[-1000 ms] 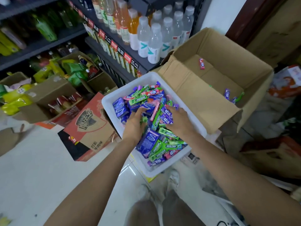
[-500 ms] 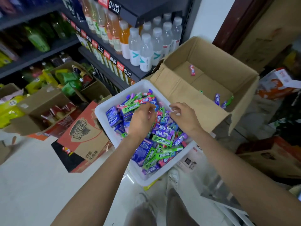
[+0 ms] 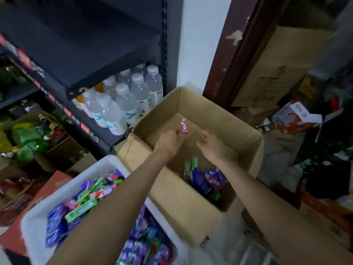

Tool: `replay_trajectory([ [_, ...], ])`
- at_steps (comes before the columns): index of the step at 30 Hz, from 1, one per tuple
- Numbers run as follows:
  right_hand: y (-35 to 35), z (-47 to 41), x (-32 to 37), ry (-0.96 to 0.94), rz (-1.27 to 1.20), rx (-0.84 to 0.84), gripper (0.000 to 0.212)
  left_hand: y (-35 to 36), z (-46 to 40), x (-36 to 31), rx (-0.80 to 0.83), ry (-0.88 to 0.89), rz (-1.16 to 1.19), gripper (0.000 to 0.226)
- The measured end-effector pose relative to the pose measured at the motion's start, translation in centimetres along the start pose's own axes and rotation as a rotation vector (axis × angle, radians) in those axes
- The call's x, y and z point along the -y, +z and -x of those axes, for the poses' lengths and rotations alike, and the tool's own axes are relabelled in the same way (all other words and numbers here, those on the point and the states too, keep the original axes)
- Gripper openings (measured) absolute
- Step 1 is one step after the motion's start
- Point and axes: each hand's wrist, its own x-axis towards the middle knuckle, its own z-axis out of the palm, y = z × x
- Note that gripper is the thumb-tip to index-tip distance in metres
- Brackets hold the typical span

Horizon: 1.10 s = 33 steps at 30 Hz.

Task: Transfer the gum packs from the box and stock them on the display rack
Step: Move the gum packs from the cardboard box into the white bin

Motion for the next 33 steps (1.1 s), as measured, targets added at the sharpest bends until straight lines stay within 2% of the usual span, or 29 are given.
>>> replay_trajectory([
  [4, 1.8, -7.3, -1.5, -0.123, 0.139, 0.082, 0.053, 2.3, -6.0, 0.1, 0.132, -0.03, -0.06, 0.04],
  [7, 4.2, -11.7, -2.6, -0.208, 0.176, 0.17, 0.056, 4.4, -9.9, 2.1, 0.146, 0.02, -0.142, 0.042],
  [11, 6.6, -15.0, -4.5, -0.24, 0.334, 0.294, 0.059, 6.4, -12.6, 3.7, 0.213, -0.02, -0.354, 0.057],
  [14, 6.8, -14.8, -5.5, -0.238, 0.335, 0.233, 0.058, 7.0, -12.6, 3.4, 0.188, 0.011, -0.409, 0.055],
  [16, 6.4, -14.1, -5.8, -0.204, 0.272, 0.127, 0.048, 7.3, -12.5, 3.2, 0.162, 0.041, -0.397, 0.052],
  [18, 5.9, -13.6, -5.6, -0.152, 0.221, 0.012, 0.036, 8.0, -12.4, 3.0, 0.143, 0.072, -0.318, 0.05],
  [21, 5.9, -13.7, -5.3, -0.07, 0.155, -0.037, 0.043, 9.1, -12.1, 2.1, 0.132, 0.017, 0.132, 0.04],
  [23, 6.0, -14.2, -5.3, -0.011, 0.128, -0.045, 0.047, 9.4, -12.1, 1.6, 0.162, -0.049, 0.422, 0.042],
  [25, 5.8, -14.7, -5.4, 0.067, 0.056, -0.02, 0.042, 9.3, -12.2, 1.0, 0.152, -0.153, 0.586, 0.041],
  [27, 5.0, -14.5, -5.3, 0.155, -0.077, 0.078, 0.036, 9.2, -12.3, 0.9, 0.087, -0.261, 0.642, 0.032],
  [29, 3.9, -13.4, -5.3, 0.17, -0.203, 0.183, 0.033, 8.6, -11.8, 1.0, 0.054, -0.297, 0.622, 0.025],
  [31, 2.7, -11.7, -5.5, 0.19, -0.288, 0.228, 0.033, 7.9, -10.7, 1.1, 0.1, -0.258, 0.529, 0.019],
  [33, 2.2, -9.9, -6.2, 0.203, -0.31, 0.219, 0.018, 7.4, -9.0, 0.8, 0.184, -0.2, 0.323, 0.018],
])
